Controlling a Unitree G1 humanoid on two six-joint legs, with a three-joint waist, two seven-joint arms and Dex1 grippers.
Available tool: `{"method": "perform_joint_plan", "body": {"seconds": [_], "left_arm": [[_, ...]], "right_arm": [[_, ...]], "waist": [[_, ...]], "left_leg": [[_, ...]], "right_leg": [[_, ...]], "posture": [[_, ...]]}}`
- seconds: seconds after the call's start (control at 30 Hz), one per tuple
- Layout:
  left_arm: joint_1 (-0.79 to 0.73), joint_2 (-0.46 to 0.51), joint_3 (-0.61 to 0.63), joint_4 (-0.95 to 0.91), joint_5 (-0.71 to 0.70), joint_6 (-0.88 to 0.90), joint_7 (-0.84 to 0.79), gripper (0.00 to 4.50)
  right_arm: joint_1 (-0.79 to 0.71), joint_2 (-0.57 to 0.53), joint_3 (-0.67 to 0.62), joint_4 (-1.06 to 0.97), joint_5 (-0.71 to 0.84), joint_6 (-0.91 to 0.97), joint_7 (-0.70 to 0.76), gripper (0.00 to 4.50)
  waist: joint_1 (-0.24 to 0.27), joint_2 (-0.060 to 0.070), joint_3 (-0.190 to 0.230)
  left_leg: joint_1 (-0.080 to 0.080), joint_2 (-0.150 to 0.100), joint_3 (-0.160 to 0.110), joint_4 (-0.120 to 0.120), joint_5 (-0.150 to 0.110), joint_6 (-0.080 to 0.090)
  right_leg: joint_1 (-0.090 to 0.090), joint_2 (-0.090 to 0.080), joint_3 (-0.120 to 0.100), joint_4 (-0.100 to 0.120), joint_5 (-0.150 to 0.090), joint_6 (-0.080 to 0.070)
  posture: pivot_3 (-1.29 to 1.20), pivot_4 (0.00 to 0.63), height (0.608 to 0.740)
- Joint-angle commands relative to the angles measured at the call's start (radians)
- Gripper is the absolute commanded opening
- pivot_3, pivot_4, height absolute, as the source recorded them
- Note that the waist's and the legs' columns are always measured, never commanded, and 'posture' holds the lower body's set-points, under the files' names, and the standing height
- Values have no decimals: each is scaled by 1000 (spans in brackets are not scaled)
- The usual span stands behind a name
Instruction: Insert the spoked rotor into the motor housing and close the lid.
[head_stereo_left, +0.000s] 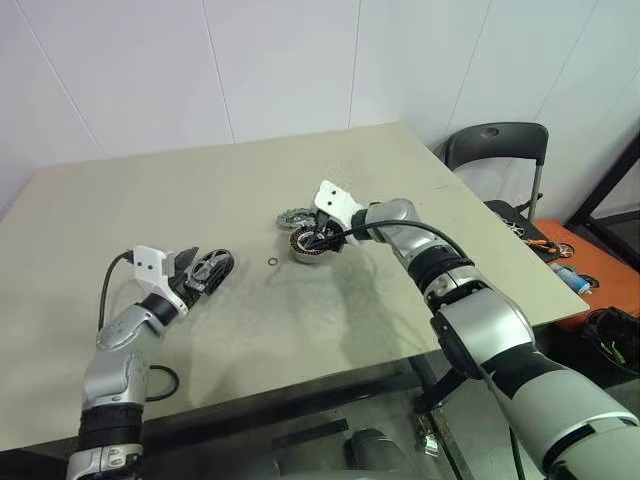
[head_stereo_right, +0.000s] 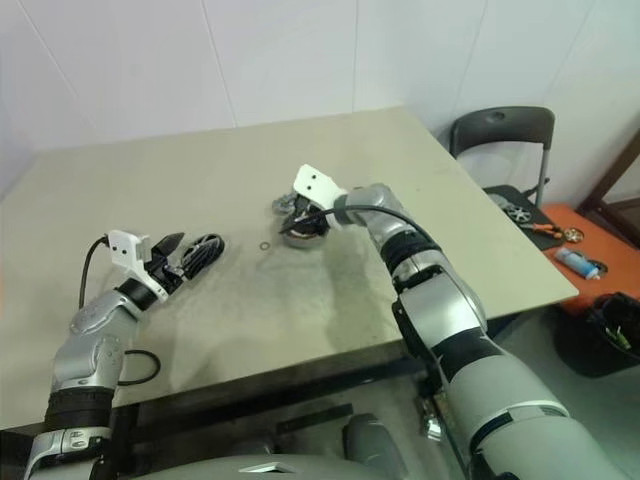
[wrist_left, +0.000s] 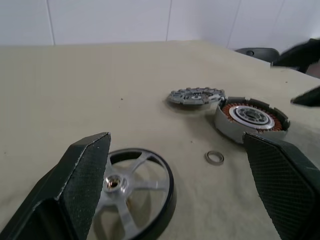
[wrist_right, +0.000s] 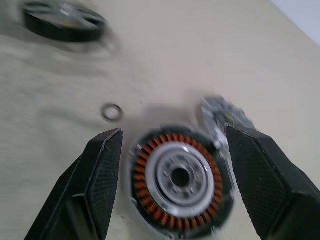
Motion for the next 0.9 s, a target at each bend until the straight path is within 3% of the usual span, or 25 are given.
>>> {"method": "perform_joint_plan", "body": {"seconds": [0.03,0.3,0.9], "left_arm": [[-1,13,33,-46,-16,-13,12,4476],[-11,6,20,-52,-9,-12,24,4476],[86,6,36,-127,-12,-5,57,4476]], "right_arm": [[-78,7,-36,-29,23,-30,106,3431],[-86,3,26,29,-90,-112,157,3431],[-53,38,89,173,-295,-92,-97,3431]], "waist": [[0,0,0],[1,0,0],[-1,0,0]], "left_leg": [[0,0,0,0,0,0],[2,0,0,0,0,0],[2,0,0,0,0,0]], "right_leg": [[0,0,0,0,0,0],[1,0,0,1,0,0],[1,0,0,2,0,0]], "posture": [[0,0,740],[0,0,740],[0,0,740]]}}
